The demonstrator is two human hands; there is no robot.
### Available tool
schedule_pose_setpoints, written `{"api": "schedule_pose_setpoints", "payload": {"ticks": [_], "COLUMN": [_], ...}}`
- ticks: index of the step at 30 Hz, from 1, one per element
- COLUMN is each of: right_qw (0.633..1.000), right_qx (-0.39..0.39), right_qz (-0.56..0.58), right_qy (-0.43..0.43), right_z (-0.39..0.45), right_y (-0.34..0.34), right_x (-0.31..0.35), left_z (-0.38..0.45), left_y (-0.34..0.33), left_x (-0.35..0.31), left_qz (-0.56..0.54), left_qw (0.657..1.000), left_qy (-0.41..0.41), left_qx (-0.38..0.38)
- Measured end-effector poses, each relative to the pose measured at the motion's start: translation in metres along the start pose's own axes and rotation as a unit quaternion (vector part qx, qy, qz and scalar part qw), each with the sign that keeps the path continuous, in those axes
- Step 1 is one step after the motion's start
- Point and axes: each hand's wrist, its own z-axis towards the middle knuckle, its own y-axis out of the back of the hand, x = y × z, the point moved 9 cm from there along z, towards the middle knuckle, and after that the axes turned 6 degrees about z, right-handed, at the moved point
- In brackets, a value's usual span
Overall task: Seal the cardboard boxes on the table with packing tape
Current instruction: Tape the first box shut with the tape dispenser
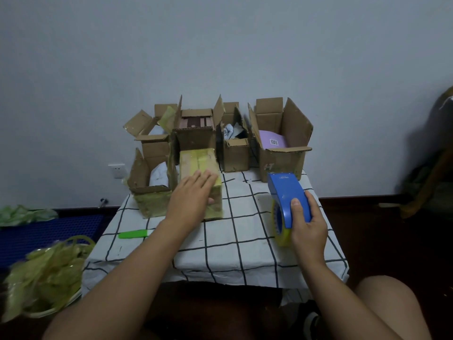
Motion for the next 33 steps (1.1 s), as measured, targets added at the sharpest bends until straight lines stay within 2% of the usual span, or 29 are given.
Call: {"api": "schedule_pose_setpoints", "payload": {"ticks": [15,18,21,23,26,29,33], "right_qw": [1.0,1.0,1.0,0.999,1.0,1.0,1.0], "right_qx": [-0.007,-0.005,-0.003,-0.004,-0.006,-0.007,-0.002], "right_qz": [-0.014,-0.013,-0.014,-0.017,-0.013,-0.014,-0.021], "right_qy": [0.012,0.021,0.024,0.027,0.026,0.023,0.023], "right_z": [-0.003,-0.004,-0.004,-0.005,-0.004,-0.004,-0.003], "right_y": [0.0,0.0,0.0,-0.001,-0.002,-0.002,-0.002], "right_x": [0.003,0.003,0.005,0.006,0.008,0.007,0.007], "left_z": [0.015,-0.006,-0.036,-0.056,-0.076,-0.075,-0.075], "left_y": [-0.018,0.005,0.028,0.032,0.018,-0.007,-0.027], "left_x": [0.003,0.012,0.044,0.073,0.107,0.118,0.123], "left_qz": [-0.01,-0.024,-0.029,-0.045,-0.109,-0.161,-0.23], "left_qw": [0.999,0.992,0.96,0.938,0.913,0.911,0.888], "left_qy": [0.031,0.073,0.161,0.235,0.334,0.353,0.383], "left_qx": [0.009,-0.097,-0.227,-0.251,-0.209,-0.14,-0.114]}}
